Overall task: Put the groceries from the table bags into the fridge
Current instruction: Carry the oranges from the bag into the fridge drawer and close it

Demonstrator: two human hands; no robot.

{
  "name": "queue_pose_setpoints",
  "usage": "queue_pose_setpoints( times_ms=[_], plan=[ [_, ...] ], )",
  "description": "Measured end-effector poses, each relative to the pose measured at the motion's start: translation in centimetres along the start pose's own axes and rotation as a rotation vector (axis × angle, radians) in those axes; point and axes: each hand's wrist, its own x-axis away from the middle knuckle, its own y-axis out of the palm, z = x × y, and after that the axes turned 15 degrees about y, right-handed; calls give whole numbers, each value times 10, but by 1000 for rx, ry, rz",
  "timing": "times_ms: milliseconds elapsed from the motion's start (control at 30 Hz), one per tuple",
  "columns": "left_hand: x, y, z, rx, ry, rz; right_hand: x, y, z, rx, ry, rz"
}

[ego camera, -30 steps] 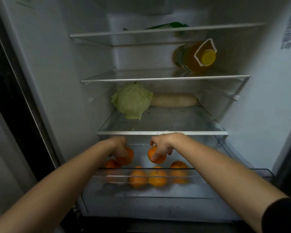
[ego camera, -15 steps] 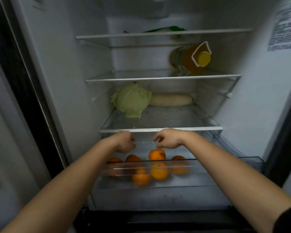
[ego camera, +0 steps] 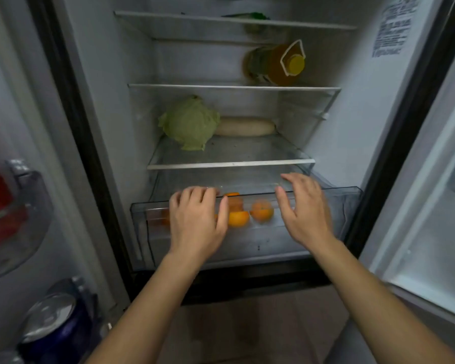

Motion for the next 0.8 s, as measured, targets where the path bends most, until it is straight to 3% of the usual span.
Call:
queue_pose_setpoints(
  times_ms=[167,400,800],
  plan=[
    [41,20,12,-90,93,-41,53,20,42,144,25,126],
    [80,59,14,-186,128,-93,63,44,89,295,-18,-31],
    [30,100,-41,-188,91,-263,4,85,75,357,54,-185]
  ],
)
